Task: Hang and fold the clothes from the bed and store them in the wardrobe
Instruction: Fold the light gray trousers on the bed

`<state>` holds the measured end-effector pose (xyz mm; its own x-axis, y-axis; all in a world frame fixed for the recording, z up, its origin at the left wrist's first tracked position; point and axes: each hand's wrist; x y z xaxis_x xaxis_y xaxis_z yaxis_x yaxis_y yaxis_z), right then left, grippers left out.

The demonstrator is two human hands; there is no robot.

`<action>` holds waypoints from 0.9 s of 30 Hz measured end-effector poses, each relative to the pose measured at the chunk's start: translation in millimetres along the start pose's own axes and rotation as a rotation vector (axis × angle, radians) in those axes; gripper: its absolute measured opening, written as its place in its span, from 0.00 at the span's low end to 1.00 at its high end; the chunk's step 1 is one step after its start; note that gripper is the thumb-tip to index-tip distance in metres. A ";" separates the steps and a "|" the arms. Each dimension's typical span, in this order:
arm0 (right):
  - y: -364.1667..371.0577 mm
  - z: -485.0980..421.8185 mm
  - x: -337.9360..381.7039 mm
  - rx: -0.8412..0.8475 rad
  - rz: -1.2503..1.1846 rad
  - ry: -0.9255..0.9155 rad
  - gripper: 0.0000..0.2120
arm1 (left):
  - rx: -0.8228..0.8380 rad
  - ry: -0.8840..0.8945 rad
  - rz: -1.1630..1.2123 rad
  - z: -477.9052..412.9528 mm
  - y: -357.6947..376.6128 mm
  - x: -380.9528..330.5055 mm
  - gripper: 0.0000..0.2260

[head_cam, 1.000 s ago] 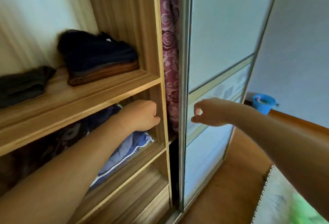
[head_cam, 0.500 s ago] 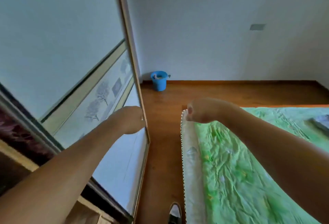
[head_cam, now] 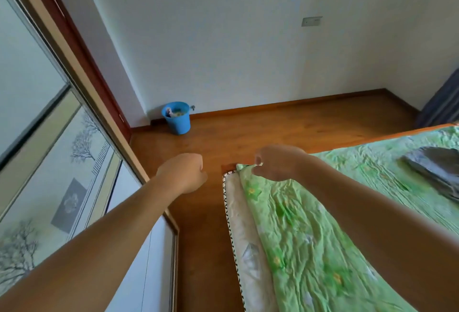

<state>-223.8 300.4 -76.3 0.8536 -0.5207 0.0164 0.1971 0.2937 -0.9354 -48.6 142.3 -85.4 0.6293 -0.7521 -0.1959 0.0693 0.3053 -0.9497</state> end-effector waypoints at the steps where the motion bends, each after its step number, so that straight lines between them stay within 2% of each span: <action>1: -5.4 -14.9 -4.4 0.009 -0.003 0.016 0.18 | 0.003 0.013 -0.012 -18.2 -4.8 1.2 0.08; 7: -37.9 -98.0 -36.3 0.022 -0.052 0.100 0.17 | 0.011 0.064 -0.100 -130.0 -29.0 9.6 0.07; 11: -52.9 -148.5 -62.3 -0.006 -0.044 0.173 0.21 | 0.021 0.151 -0.124 -212.1 -42.3 4.0 0.07; 19: -65.7 -224.9 -133.4 -0.048 -0.154 0.401 0.18 | 0.052 0.385 -0.109 -368.1 -59.8 -45.7 0.06; 27: -68.8 -318.1 -210.7 -0.053 -0.215 0.530 0.18 | 0.068 0.547 -0.113 -498.4 -51.1 -92.8 0.04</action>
<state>-570.6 134.9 -127.8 0.4358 -0.8991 0.0417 0.3039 0.1034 -0.9471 -496.3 -94.6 -140.5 0.1232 -0.9702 -0.2089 0.1741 0.2284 -0.9579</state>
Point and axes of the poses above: each hand's wrist, its own z-axis away from the middle knuckle, its own y-axis out of the palm, x = y × z, and after that the axes turned 6 degrees about z, right-handed
